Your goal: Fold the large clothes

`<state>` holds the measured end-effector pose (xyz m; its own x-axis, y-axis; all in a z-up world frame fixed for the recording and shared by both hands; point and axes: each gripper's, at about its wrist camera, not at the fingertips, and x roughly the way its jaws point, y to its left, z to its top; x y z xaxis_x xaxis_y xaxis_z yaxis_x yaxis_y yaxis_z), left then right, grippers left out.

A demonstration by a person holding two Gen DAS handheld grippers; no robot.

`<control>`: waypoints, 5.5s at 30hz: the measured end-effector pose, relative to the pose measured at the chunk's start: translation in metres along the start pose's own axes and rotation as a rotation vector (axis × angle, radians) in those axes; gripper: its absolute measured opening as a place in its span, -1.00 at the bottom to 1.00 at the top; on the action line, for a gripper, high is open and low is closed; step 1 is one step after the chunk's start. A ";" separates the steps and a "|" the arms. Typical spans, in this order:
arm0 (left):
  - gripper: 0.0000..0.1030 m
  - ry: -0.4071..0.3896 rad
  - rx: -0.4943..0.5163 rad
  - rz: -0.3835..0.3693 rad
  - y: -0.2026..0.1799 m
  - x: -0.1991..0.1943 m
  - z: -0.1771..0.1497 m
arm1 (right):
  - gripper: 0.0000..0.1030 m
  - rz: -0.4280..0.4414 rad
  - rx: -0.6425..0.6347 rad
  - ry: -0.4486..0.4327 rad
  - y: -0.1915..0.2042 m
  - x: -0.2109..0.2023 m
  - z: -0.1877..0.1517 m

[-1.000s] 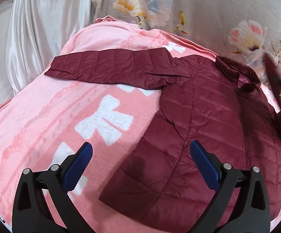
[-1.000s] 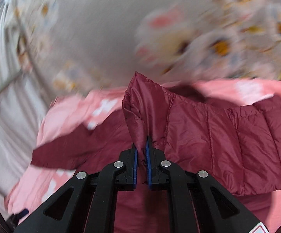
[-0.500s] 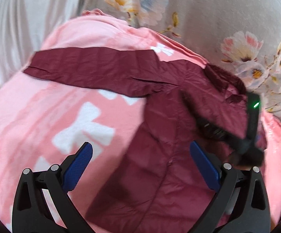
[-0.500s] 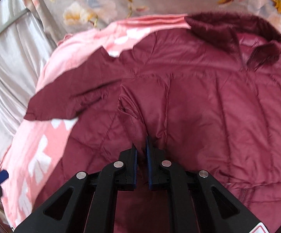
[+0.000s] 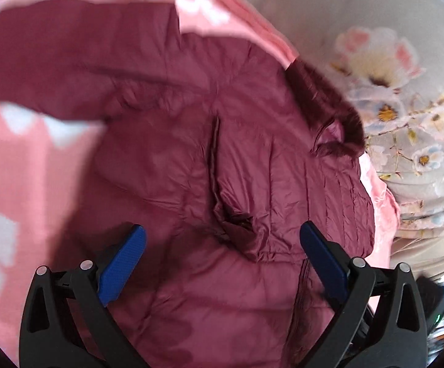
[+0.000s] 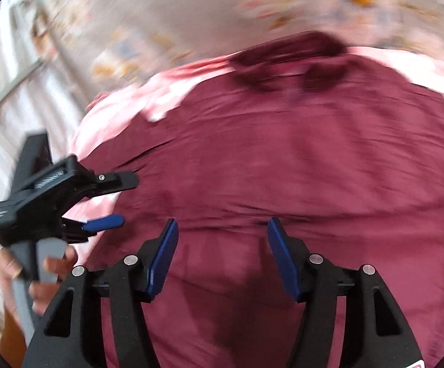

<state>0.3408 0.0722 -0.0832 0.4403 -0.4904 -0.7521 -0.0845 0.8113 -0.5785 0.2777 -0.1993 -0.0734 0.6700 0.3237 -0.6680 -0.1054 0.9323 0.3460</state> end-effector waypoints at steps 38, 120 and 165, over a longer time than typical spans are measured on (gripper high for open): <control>-0.94 -0.199 0.275 0.113 -0.014 0.035 0.000 | -0.69 -0.394 0.402 -0.190 -0.188 -0.046 0.024; -0.98 -0.515 0.356 -0.174 -0.100 -0.167 0.094 | -0.90 -0.295 0.001 -0.128 -0.017 0.026 0.008; 0.48 -0.203 -0.108 -0.186 0.049 -0.032 0.036 | 0.27 -0.234 0.289 -0.126 -0.123 -0.027 0.018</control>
<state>0.3544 0.1394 -0.0759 0.6262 -0.5452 -0.5574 -0.0750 0.6695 -0.7390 0.2861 -0.3255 -0.0863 0.7384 0.0682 -0.6709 0.2607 0.8887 0.3772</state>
